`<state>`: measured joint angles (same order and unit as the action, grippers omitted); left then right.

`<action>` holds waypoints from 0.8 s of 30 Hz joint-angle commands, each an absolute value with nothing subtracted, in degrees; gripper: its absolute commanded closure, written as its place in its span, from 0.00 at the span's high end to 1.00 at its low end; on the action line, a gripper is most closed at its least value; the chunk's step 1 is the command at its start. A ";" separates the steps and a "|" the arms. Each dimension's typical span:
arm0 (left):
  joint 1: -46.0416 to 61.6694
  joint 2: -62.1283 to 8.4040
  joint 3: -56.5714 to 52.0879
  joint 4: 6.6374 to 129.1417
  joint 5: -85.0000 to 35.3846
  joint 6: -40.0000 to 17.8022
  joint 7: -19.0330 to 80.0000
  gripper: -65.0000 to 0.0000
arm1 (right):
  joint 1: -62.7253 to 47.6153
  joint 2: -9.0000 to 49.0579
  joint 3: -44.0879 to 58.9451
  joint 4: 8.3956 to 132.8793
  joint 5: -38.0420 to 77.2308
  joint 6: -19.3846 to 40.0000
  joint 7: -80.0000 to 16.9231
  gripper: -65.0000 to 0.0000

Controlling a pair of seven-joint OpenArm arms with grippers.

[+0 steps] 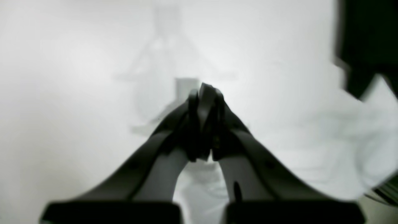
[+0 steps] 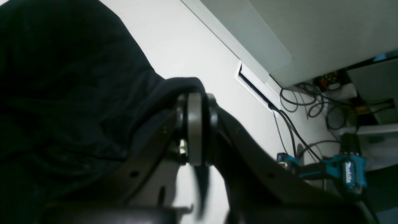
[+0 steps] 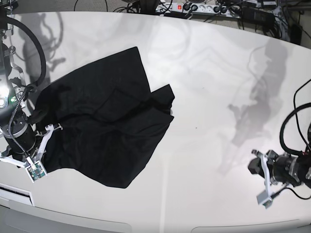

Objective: Layout the t-shirt on the table in an organized manner, then fold the t-shirt properly
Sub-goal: 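Pull the shirt apart, right gripper dragging its edge away from the left, then grasp the shirt with the left gripper and drag it toward the table edge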

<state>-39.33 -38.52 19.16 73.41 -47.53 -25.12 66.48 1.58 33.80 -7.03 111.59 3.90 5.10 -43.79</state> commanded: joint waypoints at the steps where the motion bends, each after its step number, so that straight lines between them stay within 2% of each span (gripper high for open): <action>1: -40.51 -38.33 18.59 74.13 -50.39 -26.92 66.35 0.00 | 2.66 34.85 -6.28 112.44 3.07 4.54 -42.52 0.00; 6: -35.77 -34.33 18.59 74.13 -60.64 -34.92 68.27 0.00 | 1.67 34.09 -6.28 112.38 3.05 5.45 -42.50 0.00; 7: -34.81 -33.08 18.61 74.13 -60.97 -35.29 68.29 0.03 | 1.10 34.06 -6.28 112.38 3.03 5.39 -42.50 0.00; 11: -31.68 -27.42 18.74 74.11 -58.43 -35.44 68.23 0.54 | -0.84 34.00 -6.28 112.36 3.03 5.45 -42.57 0.00; 12: -30.98 -25.85 18.74 74.11 -56.95 -35.46 67.99 0.62 | -1.30 34.02 -6.28 112.36 2.94 5.39 -42.41 0.00; 13: -30.24 -24.27 18.74 74.11 -55.55 -35.46 67.72 0.67 | -1.61 34.00 -6.28 112.36 3.01 5.43 -42.44 0.00; 20: -27.11 -14.85 18.74 73.67 -40.12 -33.85 60.88 0.68 | -3.33 34.00 -6.28 112.36 3.03 5.37 -42.13 0.00; 24: -27.14 -10.55 18.74 71.40 -37.01 -32.62 60.10 0.67 | -3.33 33.98 -6.28 112.36 3.03 5.39 -42.13 0.00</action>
<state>-25.80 -10.70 19.03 70.76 -36.51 -32.23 60.93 -4.27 33.15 -6.90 111.57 3.53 5.82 -43.55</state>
